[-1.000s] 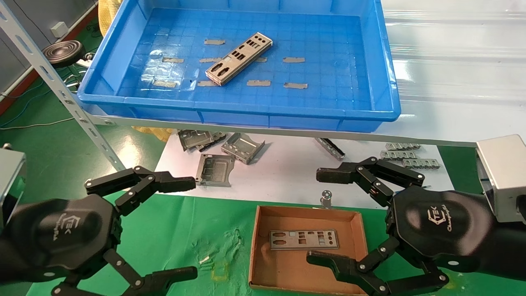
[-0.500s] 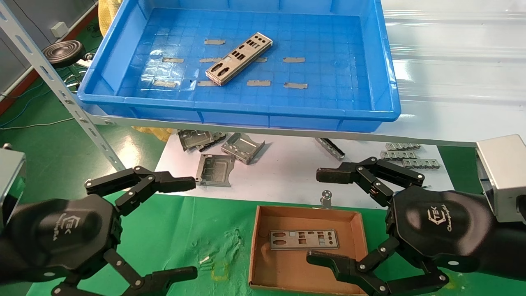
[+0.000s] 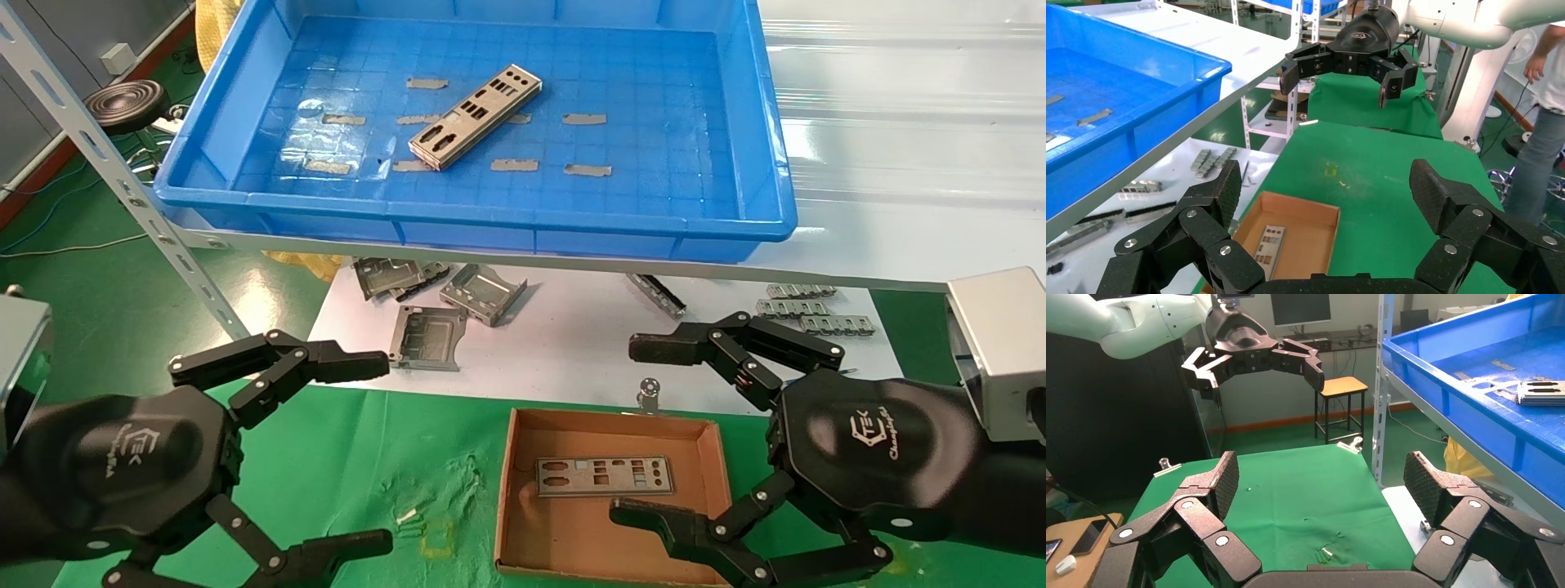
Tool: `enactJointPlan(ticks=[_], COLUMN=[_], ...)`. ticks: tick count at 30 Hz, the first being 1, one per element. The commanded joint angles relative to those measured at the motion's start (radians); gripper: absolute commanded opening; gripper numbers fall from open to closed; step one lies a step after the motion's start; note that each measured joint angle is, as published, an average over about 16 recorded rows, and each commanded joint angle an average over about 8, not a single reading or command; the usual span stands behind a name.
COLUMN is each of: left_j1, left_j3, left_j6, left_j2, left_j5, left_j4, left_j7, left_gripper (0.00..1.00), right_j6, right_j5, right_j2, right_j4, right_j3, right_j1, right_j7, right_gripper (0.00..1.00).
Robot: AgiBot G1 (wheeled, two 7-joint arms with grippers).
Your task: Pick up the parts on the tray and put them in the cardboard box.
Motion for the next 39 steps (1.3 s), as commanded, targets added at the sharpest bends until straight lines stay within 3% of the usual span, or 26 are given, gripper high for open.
enactJointPlan(ticks=[1,39], left_j1=[0.000,0.000], left_j3=[0.000,0.000], left_j6=[0.000,0.000], left_j2=[0.000,0.000], left_j5=[0.000,0.000], left_j4=[0.000,0.000], left_j7=[0.000,0.000], left_gripper=[1.00,1.00], right_j6=[0.000,0.000], right_j5=[0.000,0.000], right_j2=[0.000,0.000], right_j4=[0.000,0.000], right_j3=[0.000,0.000], right_j1=[0.000,0.000], right_j7=[0.000,0.000], right_gripper=[1.00,1.00])
